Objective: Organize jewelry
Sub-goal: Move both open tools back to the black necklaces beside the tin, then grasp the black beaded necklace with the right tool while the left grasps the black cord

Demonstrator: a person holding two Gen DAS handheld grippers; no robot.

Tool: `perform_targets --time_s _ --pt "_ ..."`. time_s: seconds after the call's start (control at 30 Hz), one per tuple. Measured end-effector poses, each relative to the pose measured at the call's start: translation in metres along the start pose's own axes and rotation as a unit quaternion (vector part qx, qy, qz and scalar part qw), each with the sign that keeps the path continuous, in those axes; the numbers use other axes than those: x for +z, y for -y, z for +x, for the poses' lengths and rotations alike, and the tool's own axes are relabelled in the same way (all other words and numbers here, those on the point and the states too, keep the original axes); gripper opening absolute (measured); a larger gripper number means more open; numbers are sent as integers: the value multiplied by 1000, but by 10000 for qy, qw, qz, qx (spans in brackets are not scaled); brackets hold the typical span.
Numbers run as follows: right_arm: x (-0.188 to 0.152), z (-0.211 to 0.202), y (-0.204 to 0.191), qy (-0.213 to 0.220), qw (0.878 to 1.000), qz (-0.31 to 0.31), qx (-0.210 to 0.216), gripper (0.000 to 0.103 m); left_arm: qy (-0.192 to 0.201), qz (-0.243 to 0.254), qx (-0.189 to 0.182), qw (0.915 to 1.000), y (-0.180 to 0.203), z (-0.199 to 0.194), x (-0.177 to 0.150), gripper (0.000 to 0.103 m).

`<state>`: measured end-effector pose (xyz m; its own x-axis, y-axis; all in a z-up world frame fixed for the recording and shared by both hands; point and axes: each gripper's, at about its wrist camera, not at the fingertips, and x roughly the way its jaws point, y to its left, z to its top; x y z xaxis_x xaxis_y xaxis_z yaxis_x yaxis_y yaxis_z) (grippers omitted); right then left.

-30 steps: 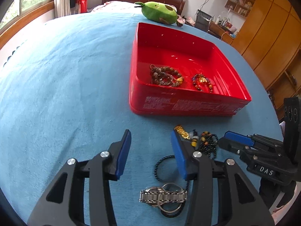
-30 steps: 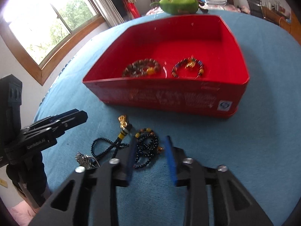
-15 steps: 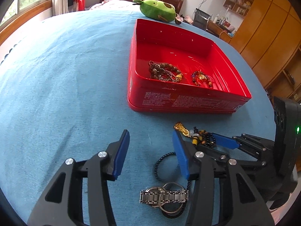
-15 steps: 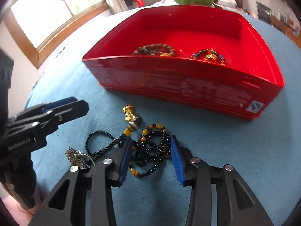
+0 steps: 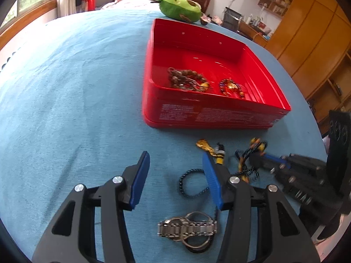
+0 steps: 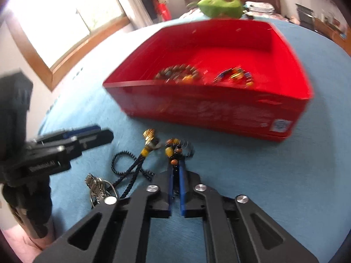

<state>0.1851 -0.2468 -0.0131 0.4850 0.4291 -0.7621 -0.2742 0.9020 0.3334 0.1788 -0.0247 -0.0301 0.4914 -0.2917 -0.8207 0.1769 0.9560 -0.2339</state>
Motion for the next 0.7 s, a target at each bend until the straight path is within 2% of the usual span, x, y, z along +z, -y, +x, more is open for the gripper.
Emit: perform_targets --time_s 0.3,0.5,0.53,0.57,0.63,0.7 --pt "4 -42 41 564 9970 510 -119 4 -461 351 -38 9983 29 25 1 51" --pt "0 -42 56 517 9966 632 -139 4 -626 516 77 9967 46 43 0 50" --pt "0 -39 55 490 9968 618 -118 4 -639 519 64 9966 48 44 0 45" --pt "1 -35 52 472 9970 606 -101 4 -671 546 32 9962 50 46 0 29" --pt "0 -33 49 452 9973 583 -64 4 -774 602 -52 9952 55 50 -1 9" --pt "-2 -33 48 455 9973 574 -41 4 -803 607 -160 9948 56 52 -3 5"
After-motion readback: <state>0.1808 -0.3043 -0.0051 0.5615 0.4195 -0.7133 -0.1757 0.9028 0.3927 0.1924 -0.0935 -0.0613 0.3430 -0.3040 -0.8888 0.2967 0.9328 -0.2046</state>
